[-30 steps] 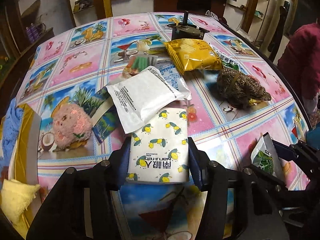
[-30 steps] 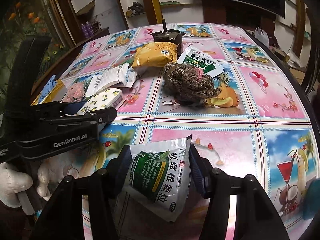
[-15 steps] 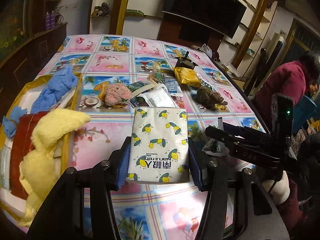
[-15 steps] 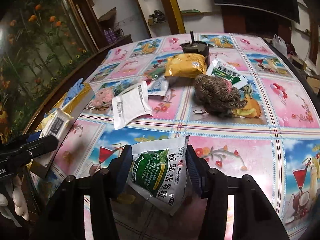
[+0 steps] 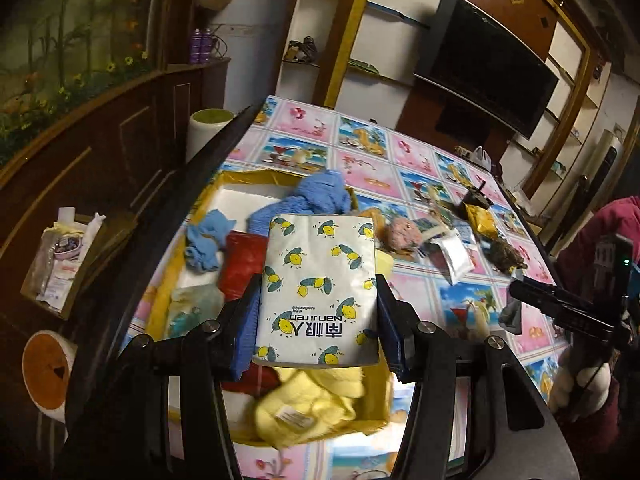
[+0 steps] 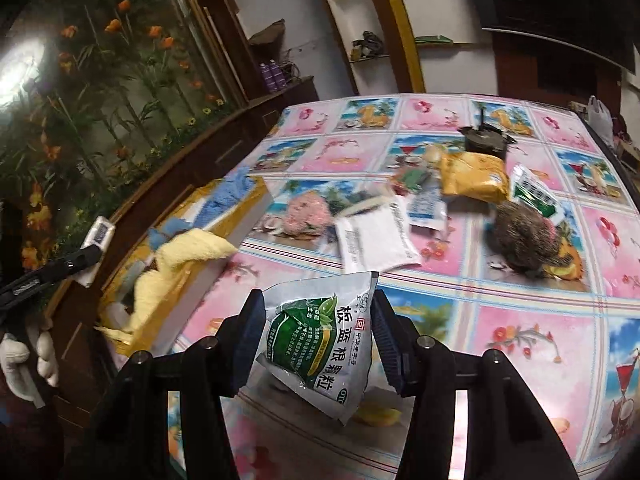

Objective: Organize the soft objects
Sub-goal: 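Carry the lemon-print tissue pack toward the white box with the left gripper, then drop the lemon-print pack and green sachet into the white box, opening both grippers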

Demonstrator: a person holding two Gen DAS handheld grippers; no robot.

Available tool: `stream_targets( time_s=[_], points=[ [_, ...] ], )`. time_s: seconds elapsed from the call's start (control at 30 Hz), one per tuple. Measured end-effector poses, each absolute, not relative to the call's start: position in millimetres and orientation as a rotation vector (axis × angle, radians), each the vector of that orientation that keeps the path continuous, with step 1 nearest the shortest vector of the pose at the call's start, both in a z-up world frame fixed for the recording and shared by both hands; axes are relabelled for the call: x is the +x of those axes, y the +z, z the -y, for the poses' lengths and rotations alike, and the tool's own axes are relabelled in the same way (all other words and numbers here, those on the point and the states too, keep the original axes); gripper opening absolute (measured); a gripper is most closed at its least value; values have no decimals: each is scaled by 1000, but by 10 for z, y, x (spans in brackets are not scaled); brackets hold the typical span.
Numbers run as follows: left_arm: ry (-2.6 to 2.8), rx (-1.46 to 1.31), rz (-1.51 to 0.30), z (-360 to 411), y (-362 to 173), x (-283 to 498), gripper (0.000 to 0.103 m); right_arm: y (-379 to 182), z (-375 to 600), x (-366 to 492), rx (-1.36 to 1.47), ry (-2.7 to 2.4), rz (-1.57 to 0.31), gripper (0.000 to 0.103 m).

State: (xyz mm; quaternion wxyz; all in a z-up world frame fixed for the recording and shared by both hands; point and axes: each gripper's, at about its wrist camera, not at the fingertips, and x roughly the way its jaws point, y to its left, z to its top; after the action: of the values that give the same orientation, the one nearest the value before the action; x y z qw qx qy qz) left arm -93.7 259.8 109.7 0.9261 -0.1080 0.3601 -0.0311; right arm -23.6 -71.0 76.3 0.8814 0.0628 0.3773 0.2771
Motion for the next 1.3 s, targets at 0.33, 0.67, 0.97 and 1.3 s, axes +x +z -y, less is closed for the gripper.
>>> stream_targets(
  time_s=[0.33,0.67,0.97,1.3],
  points=[
    [-37,-311,-819,-3081,896,17,52,1082,-447,154,123,751,-845,52],
    [-7,-342,-900,-3376,544,737,53,858,-1261,754,201,775,-946,52],
    [-44,-401,-922,-3493,480,749,58,651,-1425,919,246,749,-1001,62],
    [-112,-448,-854,-3223,869,81,58,926,-685,801,268,673,-887,62]
  ],
)
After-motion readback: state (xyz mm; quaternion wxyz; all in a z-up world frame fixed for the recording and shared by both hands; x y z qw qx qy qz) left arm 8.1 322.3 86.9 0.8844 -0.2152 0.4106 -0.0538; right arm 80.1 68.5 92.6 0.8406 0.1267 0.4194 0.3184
